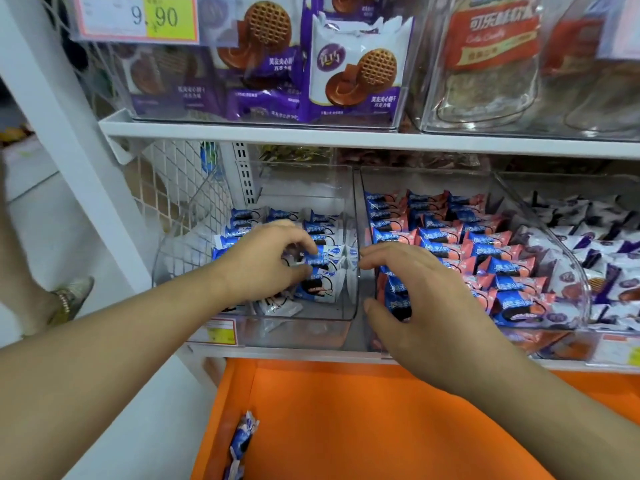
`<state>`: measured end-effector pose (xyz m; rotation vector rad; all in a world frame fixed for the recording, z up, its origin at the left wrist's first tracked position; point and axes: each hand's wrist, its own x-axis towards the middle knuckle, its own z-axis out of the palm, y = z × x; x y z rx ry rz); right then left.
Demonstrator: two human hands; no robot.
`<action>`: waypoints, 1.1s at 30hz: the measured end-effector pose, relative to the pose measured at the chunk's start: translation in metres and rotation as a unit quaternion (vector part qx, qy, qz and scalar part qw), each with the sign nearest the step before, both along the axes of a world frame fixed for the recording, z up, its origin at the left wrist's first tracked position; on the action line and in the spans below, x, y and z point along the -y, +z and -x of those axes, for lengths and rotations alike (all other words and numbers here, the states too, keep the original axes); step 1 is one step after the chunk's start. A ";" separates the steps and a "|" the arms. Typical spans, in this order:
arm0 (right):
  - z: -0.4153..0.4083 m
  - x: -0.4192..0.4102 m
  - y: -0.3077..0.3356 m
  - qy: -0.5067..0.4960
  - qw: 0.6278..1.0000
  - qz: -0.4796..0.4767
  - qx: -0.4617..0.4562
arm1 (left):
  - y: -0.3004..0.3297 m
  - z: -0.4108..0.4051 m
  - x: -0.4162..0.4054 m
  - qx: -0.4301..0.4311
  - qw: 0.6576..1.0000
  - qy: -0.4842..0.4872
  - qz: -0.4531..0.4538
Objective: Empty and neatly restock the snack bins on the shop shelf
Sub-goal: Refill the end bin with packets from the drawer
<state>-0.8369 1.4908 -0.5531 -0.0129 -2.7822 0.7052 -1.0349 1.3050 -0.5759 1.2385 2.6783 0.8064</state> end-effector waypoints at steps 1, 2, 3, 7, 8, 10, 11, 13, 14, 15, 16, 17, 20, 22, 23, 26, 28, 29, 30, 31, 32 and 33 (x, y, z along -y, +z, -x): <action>-0.001 0.000 0.000 0.000 1.000 -0.003 -0.003 | 0.005 -0.005 0.006 0.002 0.999 0.018 -0.027; -0.002 0.001 0.001 0.001 1.000 -0.011 -0.007 | 0.010 -0.012 0.015 -0.005 0.999 0.036 -0.041; -0.002 0.002 0.004 0.002 1.000 -0.022 -0.017 | 0.015 -0.020 0.027 -0.016 0.998 0.050 -0.043; 0.018 0.030 0.028 0.029 0.994 -0.069 -0.075 | 0.027 -0.063 0.091 -0.036 0.996 0.073 -0.032; 0.031 0.042 0.033 0.047 0.995 -0.075 -0.054 | 0.025 -0.073 0.108 -0.032 0.997 0.074 -0.016; 0.066 0.065 0.036 0.069 0.993 -0.091 0.041 | 0.013 -0.088 0.136 -0.040 0.997 0.067 0.026; 0.087 0.075 0.030 0.062 0.989 -0.096 0.093 | 0.007 -0.094 0.146 -0.051 0.996 0.063 0.043; 0.123 0.091 0.015 0.029 0.977 -0.120 0.176 | -0.002 -0.101 0.161 -0.090 0.994 0.051 0.046; 0.135 0.096 0.005 0.012 0.969 -0.144 0.200 | -0.004 -0.102 0.163 -0.109 0.992 0.039 0.044; 0.145 0.099 -0.005 -0.001 0.960 -0.174 0.221 | -0.004 -0.102 0.162 -0.123 0.991 0.033 0.040; 0.151 0.101 -0.013 -0.014 0.950 -0.204 0.238 | -0.002 -0.100 0.160 -0.137 0.989 0.034 0.036; 0.154 0.102 -0.019 -0.026 0.943 -0.224 0.246 | 0.000 -0.099 0.159 -0.158 0.986 0.036 0.032; 0.159 0.102 -0.033 -0.052 0.944 -0.220 0.241 | -0.003 -0.089 0.162 -0.174 0.984 0.024 0.024; 0.161 0.099 -0.038 -0.045 0.957 -0.187 0.218 | -0.005 -0.088 0.166 -0.117 0.992 0.009 0.035; 0.162 0.097 -0.039 -0.033 0.964 -0.173 0.199 | -0.009 -0.086 0.168 -0.115 0.992 0.008 0.041; 0.164 0.092 -0.037 0.001 0.977 -0.160 0.139 | -0.020 -0.083 0.174 -0.067 0.995 -0.007 0.069; 0.166 0.091 -0.037 0.017 0.972 -0.200 0.119 | -0.020 -0.082 0.171 -0.054 0.996 -0.004 0.073; 0.166 0.090 -0.037 0.022 0.967 -0.229 0.109 | -0.019 -0.082 0.171 -0.050 0.996 -0.004 0.075; 0.167 0.089 -0.037 0.025 0.962 -0.253 0.101 | -0.018 -0.083 0.170 -0.049 0.996 -0.006 0.073; 0.167 0.088 -0.037 0.024 0.958 -0.268 0.096 | -0.016 -0.083 0.170 -0.055 0.995 -0.005 0.079; 0.167 0.087 -0.037 0.023 0.957 -0.275 0.093 | -0.016 -0.084 0.172 -0.054 0.994 -0.009 0.091; 0.167 0.086 -0.039 0.022 0.956 -0.276 0.092 | -0.017 -0.084 0.173 -0.044 0.994 -0.011 0.095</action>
